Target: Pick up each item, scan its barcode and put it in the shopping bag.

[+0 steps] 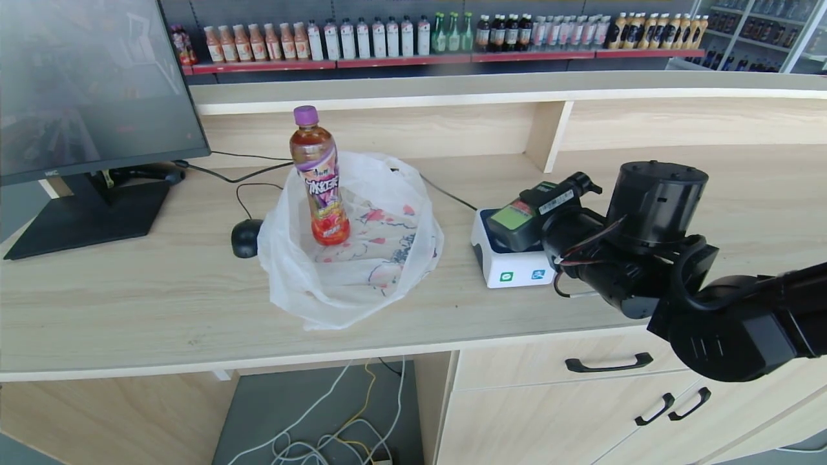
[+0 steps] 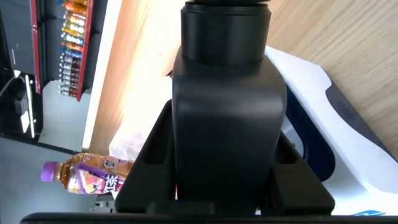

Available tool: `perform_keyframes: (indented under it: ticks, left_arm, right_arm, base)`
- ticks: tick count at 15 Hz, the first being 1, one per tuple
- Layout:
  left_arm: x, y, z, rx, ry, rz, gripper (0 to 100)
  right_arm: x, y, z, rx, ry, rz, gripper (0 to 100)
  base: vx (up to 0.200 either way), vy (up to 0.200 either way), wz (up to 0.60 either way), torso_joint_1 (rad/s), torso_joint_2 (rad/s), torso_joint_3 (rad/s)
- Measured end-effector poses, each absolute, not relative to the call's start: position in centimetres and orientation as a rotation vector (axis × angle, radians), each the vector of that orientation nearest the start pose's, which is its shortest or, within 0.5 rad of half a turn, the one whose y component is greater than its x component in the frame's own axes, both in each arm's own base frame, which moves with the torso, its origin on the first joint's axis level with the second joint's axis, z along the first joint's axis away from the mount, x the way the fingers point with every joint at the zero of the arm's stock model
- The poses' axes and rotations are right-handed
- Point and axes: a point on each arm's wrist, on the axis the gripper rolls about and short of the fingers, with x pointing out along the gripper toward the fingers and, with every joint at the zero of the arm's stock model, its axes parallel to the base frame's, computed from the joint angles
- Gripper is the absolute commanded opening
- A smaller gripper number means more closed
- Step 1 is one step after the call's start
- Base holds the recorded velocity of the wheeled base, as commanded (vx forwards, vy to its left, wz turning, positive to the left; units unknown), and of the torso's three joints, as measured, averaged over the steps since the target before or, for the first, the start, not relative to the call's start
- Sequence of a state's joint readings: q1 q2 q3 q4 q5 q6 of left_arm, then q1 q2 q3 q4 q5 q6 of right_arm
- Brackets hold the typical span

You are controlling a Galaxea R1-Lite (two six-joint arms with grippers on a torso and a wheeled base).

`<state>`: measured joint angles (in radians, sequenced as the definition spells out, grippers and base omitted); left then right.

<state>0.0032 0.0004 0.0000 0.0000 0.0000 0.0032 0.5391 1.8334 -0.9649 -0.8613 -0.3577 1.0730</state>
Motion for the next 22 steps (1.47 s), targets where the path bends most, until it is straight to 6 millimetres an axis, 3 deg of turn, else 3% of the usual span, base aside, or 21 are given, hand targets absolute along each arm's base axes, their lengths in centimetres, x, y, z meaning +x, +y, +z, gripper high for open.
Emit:
perform_keyframes:
  ticks: [15, 22]
  left_arm:
    - [-2.3, 0.0, 7.5, 0.003, 0.000, 0.001, 100]
    - [-2.3, 0.0, 7.5, 0.003, 0.000, 0.002, 100]
  right_arm:
    - [30.2, 17.1, 20.0, 1.081, 0.112, 0.141, 0]
    - [29.6, 17.1, 21.5, 1.088, 0.080, 0.174, 0]
  base:
    - [0.000, 0.000, 0.00, 0.000, 0.00, 0.000]
    - [0.000, 0.000, 0.00, 0.000, 0.00, 0.000]
